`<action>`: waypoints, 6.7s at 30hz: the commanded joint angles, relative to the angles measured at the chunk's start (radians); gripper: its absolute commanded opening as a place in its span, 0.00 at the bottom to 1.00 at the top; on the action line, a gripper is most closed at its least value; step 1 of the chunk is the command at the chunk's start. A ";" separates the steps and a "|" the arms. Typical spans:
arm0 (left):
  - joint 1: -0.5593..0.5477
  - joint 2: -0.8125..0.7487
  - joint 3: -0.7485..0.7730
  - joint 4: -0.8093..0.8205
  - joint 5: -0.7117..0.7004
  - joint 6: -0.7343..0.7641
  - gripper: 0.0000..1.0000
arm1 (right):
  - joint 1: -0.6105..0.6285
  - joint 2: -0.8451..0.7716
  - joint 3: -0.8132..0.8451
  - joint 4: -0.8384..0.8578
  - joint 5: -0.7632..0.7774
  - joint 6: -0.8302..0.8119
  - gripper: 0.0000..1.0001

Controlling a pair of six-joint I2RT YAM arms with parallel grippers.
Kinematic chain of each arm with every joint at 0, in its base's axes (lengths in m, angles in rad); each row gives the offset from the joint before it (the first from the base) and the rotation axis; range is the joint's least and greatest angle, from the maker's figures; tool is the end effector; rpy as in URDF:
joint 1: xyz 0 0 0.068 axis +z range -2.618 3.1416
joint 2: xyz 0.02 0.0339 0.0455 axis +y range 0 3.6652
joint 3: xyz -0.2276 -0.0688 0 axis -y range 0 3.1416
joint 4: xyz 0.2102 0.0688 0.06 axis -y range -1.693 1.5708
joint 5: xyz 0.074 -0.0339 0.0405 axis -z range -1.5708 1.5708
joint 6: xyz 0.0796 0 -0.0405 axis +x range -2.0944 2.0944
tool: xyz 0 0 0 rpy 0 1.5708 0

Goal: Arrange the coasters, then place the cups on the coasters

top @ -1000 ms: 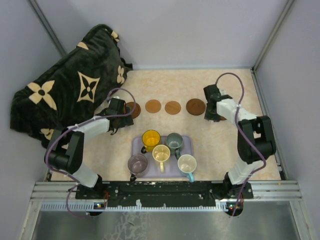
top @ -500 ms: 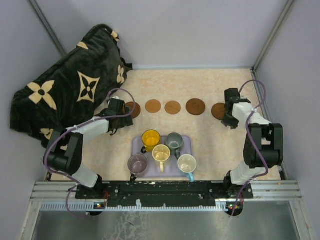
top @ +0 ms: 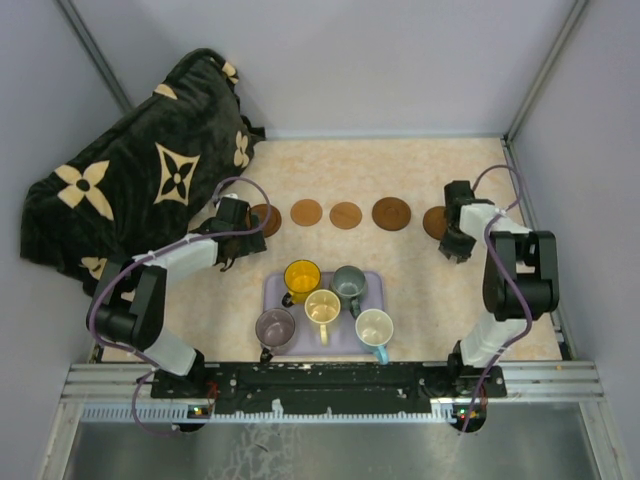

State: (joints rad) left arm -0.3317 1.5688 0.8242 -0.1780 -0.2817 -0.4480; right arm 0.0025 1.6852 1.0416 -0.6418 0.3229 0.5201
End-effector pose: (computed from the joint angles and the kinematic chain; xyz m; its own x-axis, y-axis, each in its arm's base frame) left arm 0.2962 -0.0786 0.1228 -0.7461 -0.1831 -0.6402 -0.1876 0.9803 -0.0618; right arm 0.2923 -0.0245 0.1180 -0.7894 0.4693 -0.3956 0.5523 0.8243 -0.1243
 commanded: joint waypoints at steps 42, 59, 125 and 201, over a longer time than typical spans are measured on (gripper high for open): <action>0.011 0.027 0.017 -0.001 -0.036 0.004 1.00 | -0.047 0.227 0.181 0.064 -0.010 -0.002 0.30; 0.011 0.152 0.097 0.004 -0.094 -0.044 1.00 | 0.001 -0.141 -0.066 0.044 -0.023 -0.001 0.28; 0.013 -0.768 -0.054 -0.338 -0.153 -0.040 1.00 | 0.042 -0.703 -0.029 -0.011 -0.021 -0.084 0.99; -0.056 -0.932 -0.263 -0.316 0.117 -0.121 1.00 | 0.855 -0.625 -0.066 -0.140 -0.056 0.089 0.73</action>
State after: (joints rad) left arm -0.3847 0.6552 0.5835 -0.5121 -0.1490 -0.5545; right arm 0.8425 1.0431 0.9245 -0.8318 0.2420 0.5976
